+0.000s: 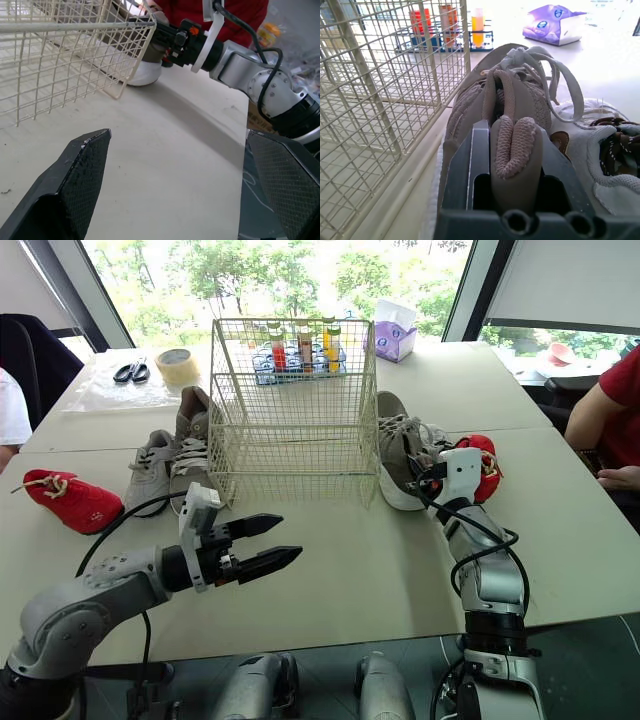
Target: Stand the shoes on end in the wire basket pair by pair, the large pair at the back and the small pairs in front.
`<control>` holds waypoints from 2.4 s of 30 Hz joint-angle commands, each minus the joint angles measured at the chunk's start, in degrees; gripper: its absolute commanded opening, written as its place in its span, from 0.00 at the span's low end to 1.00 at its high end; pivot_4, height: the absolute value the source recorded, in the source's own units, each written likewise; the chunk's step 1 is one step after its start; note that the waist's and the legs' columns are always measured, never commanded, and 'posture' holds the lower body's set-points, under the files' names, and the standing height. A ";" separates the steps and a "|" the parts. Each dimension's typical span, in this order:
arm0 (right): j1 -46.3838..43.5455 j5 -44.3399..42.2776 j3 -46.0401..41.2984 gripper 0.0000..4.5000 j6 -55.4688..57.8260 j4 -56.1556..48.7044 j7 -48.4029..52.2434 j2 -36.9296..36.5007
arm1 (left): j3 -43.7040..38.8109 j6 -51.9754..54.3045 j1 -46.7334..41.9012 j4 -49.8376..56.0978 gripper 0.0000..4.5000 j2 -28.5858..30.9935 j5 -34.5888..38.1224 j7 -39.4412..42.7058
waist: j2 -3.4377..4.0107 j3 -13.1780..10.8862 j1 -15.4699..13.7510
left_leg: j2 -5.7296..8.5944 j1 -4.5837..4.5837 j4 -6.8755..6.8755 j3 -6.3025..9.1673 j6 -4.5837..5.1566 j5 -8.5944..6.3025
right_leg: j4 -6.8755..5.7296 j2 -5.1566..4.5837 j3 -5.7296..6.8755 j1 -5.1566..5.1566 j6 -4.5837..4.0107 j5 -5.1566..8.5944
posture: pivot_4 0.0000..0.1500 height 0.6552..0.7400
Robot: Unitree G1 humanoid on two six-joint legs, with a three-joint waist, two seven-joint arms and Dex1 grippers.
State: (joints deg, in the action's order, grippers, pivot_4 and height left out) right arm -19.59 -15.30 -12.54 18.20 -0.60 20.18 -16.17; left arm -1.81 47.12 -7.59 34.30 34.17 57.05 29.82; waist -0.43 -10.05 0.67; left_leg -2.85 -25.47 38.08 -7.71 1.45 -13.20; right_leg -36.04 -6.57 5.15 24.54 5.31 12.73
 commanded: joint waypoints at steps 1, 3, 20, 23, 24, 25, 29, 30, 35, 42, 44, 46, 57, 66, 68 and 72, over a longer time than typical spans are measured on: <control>-4.32 -2.81 -3.19 0.06 1.05 -7.79 -3.12 -0.99 | -2.99 1.41 -2.68 -0.47 1.00 0.75 4.85 1.41 | 0.07 -0.05 0.07 | 0.00 0.00 0.00 0.00 0.00 0.00 | 0.00 -0.01 0.00 0.01 0.00 0.00 | 1.00 0.94; -6.45 -3.09 -3.66 0.06 2.85 -10.36 -4.07 -2.59 | -4.04 2.39 -3.95 -1.17 1.00 1.39 6.84 2.07 | 0.21 -0.14 0.09 | -0.02 -0.08 0.00 -0.01 0.01 0.00 | -0.01 -0.02 0.00 0.09 0.00 0.00 | 1.00 0.94; -45.78 -12.23 -2.55 0.06 3.71 -4.23 21.36 -30.34 | -21.88 6.91 -39.05 -38.82 1.00 12.36 28.25 4.23 | 0.65 -0.53 0.50 | 0.12 -0.28 0.04 -0.03 0.10 0.01 | -0.07 0.03 -0.03 0.27 0.29 -0.02 | 1.00 0.94; -51.59 -11.10 2.37 0.06 -0.72 -0.36 29.42 -30.19 | -22.49 7.34 -47.06 -49.55 1.00 16.12 24.44 8.28 | 0.63 -0.51 1.18 | 0.08 -0.25 -0.12 -0.11 -0.11 0.12 | -0.04 0.11 -0.09 0.35 0.32 0.06 | 1.00 0.94; -52.58 -10.92 3.45 0.06 -1.85 0.25 31.30 -29.84 | -22.41 7.46 -49.09 -52.23 1.00 17.02 23.11 9.63 | 0.63 -0.51 1.20 | 0.09 -0.19 -0.14 -0.12 -0.22 0.18 | -0.06 0.11 -0.09 0.27 0.38 0.17 | 1.00 0.94; -53.39 -10.49 5.09 0.06 -3.74 0.68 33.68 -29.07 | -21.88 7.87 -51.81 -55.88 1.00 18.60 21.41 11.08 | 0.57 -0.47 1.34 | 0.09 -0.19 -0.14 -0.13 -0.22 0.18 | -0.06 0.11 -0.09 0.27 0.39 0.20 | 1.00 0.94; -54.54 -11.03 8.34 0.06 -7.12 2.41 39.99 -26.47 | -19.28 9.60 -59.19 -66.15 1.00 23.08 14.46 17.95 | -0.09 -0.87 1.36 | 0.15 -0.34 -0.04 -0.31 -0.20 0.15 | -0.07 -0.07 -0.03 0.30 0.41 0.20 | 1.00 0.94; -54.58 -10.55 8.87 0.06 -8.36 2.90 40.87 -25.92 | -18.56 9.69 -60.42 -67.68 1.00 23.63 12.63 19.69 | -0.09 -0.87 1.35 | 0.16 -0.35 -0.03 -0.32 -0.20 0.15 | -0.08 -0.08 -0.03 0.30 0.41 0.20 | 1.00 0.94; -53.23 -8.32 12.12 0.06 -14.80 3.19 45.02 -22.77 | -14.67 12.53 -65.74 -68.57 1.00 22.97 6.21 25.77 | -0.10 -0.87 0.33 | 0.16 -0.43 -0.04 -0.34 -0.19 0.14 | -0.10 -0.11 -0.02 0.39 0.43 0.21 | 1.00 0.94; -52.19 -7.92 12.71 0.06 -16.17 1.27 45.90 -21.07 | -10.04 13.05 -69.70 -71.60 1.00 19.25 -1.96 33.64 | -0.11 -0.88 0.11 | 0.17 -0.60 0.08 -0.34 -0.20 0.15 | -0.19 -0.11 0.00 0.51 0.42 0.20 | 1.00 0.94; -51.92 -7.86 12.79 0.06 -15.99 0.78 45.99 -21.05 | -9.05 14.24 -70.43 -72.42 0.88 19.13 -3.26 37.46 | -0.11 -0.88 0.25 | 0.17 -0.65 0.08 -0.36 -0.20 0.15 | -0.21 -0.10 -0.01 0.58 0.42 0.20 | 1.00 0.94; -51.74 -7.78 12.69 0.06 -15.73 0.49 45.99 -21.12 | -8.69 14.31 -70.91 -73.08 0.71 18.99 -4.86 39.44 | -0.11 -0.88 0.44 | 0.16 -0.71 0.08 -0.37 -0.20 0.16 | -0.24 -0.09 -0.01 0.67 0.42 0.20 | 1.00 0.94; -48.88 -23.21 0.42 0.36 6.50 -1.80 28.32 -17.00 | -18.64 11.81 -67.06 -70.63 0.16 14.96 -5.66 34.72 | -0.11 -0.88 0.20 | 0.11 -0.86 0.20 -0.28 -0.25 0.20 | -0.42 -0.10 -0.02 0.82 0.42 0.20 | 1.00 0.94; -46.51 -40.87 -18.90 0.99 12.05 2.62 0.13 -6.91 | -39.97 2.29 -55.44 -49.63 0.16 -2.19 4.99 4.98 | -0.21 -0.83 -0.18 | 0.09 -0.86 0.28 0.01 -0.25 0.21 | -0.56 -0.19 0.04 0.71 0.42 0.19 | 1.00 0.94; -44.62 -44.44 -20.05 0.99 13.78 3.44 -2.49 -4.01 | -42.31 -0.34 -55.06 -43.38 0.16 -8.15 9.49 -1.55 | -0.24 -0.82 -0.14 | 0.10 -0.86 0.30 0.01 -0.24 0.21 | -0.56 -0.21 0.04 0.66 0.43 0.18 | 1.00 0.94; -39.85 -45.93 -13.07 0.99 18.05 0.49 -0.03 0.81 | -41.07 -4.96 -53.05 -34.92 0.16 -19.52 14.83 -10.33 | -0.21 -0.82 0.30 | 0.12 -0.83 0.25 0.01 -0.24 0.22 | -0.58 -0.21 0.03 0.65 0.45 0.16 | 1.00 0.94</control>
State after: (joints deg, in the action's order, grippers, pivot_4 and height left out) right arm -58.74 -59.90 -29.16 34.96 3.42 18.52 -16.05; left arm -43.73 44.30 -60.43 -5.12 15.72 68.77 21.81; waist -0.64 -10.87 0.97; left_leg -2.71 -26.27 38.31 -7.73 1.21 -12.98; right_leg -36.62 -6.75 5.17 25.20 5.76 12.89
